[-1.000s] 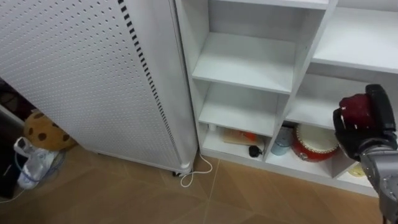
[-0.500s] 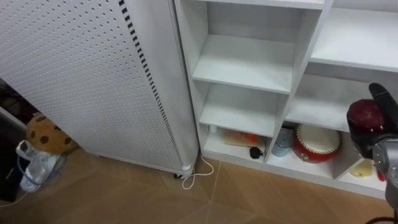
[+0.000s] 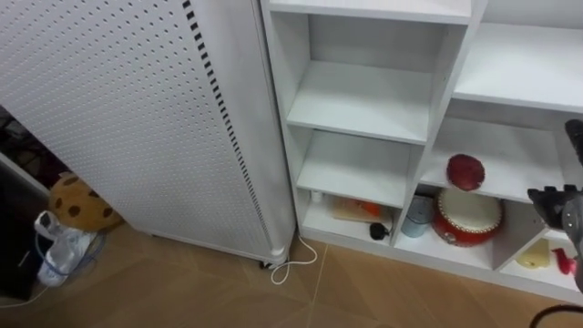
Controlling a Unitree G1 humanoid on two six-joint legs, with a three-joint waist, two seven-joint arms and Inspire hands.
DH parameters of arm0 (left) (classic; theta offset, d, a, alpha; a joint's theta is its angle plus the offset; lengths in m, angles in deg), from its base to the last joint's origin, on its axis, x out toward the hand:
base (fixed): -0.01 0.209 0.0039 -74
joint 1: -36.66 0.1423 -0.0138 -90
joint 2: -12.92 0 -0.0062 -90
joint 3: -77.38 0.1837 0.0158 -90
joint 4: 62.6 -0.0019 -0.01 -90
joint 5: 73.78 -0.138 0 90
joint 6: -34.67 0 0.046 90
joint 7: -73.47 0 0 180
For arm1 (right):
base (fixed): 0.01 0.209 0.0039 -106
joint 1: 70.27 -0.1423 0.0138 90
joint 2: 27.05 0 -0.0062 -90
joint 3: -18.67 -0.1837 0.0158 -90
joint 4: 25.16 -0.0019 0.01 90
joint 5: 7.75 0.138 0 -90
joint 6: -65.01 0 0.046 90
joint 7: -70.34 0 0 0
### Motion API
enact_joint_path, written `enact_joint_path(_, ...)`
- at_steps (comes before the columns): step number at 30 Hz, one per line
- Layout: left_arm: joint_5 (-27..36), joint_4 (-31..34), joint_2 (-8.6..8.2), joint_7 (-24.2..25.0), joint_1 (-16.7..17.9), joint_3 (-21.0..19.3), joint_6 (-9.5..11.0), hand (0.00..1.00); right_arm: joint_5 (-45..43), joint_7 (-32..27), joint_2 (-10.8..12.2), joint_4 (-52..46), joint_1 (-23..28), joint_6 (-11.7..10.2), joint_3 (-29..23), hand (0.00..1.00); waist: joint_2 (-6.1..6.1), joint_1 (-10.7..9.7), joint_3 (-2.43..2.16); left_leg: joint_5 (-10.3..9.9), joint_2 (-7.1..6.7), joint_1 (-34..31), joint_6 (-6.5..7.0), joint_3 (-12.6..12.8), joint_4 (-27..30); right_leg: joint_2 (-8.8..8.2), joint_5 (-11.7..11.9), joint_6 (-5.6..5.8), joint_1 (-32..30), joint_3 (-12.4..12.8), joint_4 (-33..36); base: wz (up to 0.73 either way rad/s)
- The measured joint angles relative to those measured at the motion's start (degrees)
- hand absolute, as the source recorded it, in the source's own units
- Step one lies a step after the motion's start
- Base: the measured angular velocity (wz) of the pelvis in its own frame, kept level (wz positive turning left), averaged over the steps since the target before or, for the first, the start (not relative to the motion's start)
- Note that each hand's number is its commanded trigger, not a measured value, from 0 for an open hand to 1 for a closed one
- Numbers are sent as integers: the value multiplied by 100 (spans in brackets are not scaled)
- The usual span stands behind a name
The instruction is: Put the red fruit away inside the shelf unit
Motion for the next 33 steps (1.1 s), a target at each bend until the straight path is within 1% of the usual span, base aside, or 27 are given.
enact_joint_path(8, -4, -42, -22, 7, -215, 2, -45, 0, 69, 26, 0, 8, 73, -15, 5, 0, -4, -62, 3, -4, -1, 7, -13, -4, -3, 6, -6, -8, 4, 7, 1, 0)
enact_joint_path(11, 48, -160, -55, 52, -314, 5, -49, 0, 86, 39, 0, 10, 80, -10, 9, 0, -18, -144, 12, -10, 1, 41, -8, 37, -21, 10, -12, 2, 10, 51, -1, -3)
enact_joint_path(13, 52, -337, -107, 82, -415, 18, -54, 0, 175, 83, 0, 16, 80, -10, 9, 0, -40, -172, 26, -9, 1, 85, -6, 68, -58, 10, -10, 4, 29, 82, -16, -4)
enact_joint_path(15, 53, -560, -188, 84, -554, 19, -59, 0, 261, 90, 1, 26, 79, -10, 9, 0, -87, -204, 54, -13, 21, 145, -5, 118, -108, 26, -11, 4, 50, 125, -36, -7)
enact_joint_path(16, 53, -595, -205, 84, -581, 19, -58, 0, 272, 109, 1, 26, 80, -10, 7, 0, -94, -211, 59, -15, 29, 146, -9, 118, -111, 38, -11, 4, 50, 125, -47, -10)
enact_joint_path(17, 52, -691, -236, 87, -640, 19, -54, 0, 293, 147, 12, 28, 80, -10, 6, 0, -108, -223, 68, -25, 63, 140, -26, 115, -116, 82, 0, 1, 50, 123, -85, -16)
enact_joint_path(18, 50, -742, -242, 101, -667, 18, -58, 0, 299, 179, 35, 31, 80, -7, 6, 0, -141, -227, 87, -31, 102, 140, -37, 112, -120, 128, 20, -20, 54, 120, -124, -15)
enact_joint_path(20, 48, -797, -260, 109, -690, 18, -59, 0, 301, 258, 39, 99, 79, -6, 2, 0, -169, -282, 104, -30, 116, 138, -34, 98, -113, 144, 19, -42, 63, 108, -124, -4)
enact_joint_path(21, 50, -825, -278, 120, -695, 23, -62, 0, 300, 313, 51, 133, 79, -3, 2, 0, -172, -308, 106, -38, 134, 137, -32, 97, -104, 161, 34, -73, 67, 108, -136, 0)
enact_joint_path(24, 47, -930, -318, 124, -767, 17, -77, 0, 298, 414, 71, 230, 80, 34, 2, 0, -172, -316, 106, -68, 198, 144, -40, 102, -105, 229, 58, -99, 92, 97, -211, -11)
enact_joint_path(28, 42, -930, -353, 126, -806, 7, -80, 0, 296, 473, 97, 356, 81, 45, -9, 0, -172, -322, 106, -109, 208, 214, -46, 114, -110, 245, 54, -97, 151, 115, -223, -2)
enact_joint_path(31, 47, -955, -370, 217, -894, 9, -146, 0, 296, 616, 121, 531, 82, 56, -9, 0, -175, -325, 108, -125, 208, 329, -47, 114, -149, 242, 22, -93, 269, 104, -252, 0)
enact_joint_path(33, 46, -1004, -370, 281, -978, 8, -184, 0, 291, 848, 129, 690, 91, 182, -4, 0, -186, -332, 115, -142, 205, 423, -52, 123, -157, 244, 2, -86, 351, 122, -254, 0)
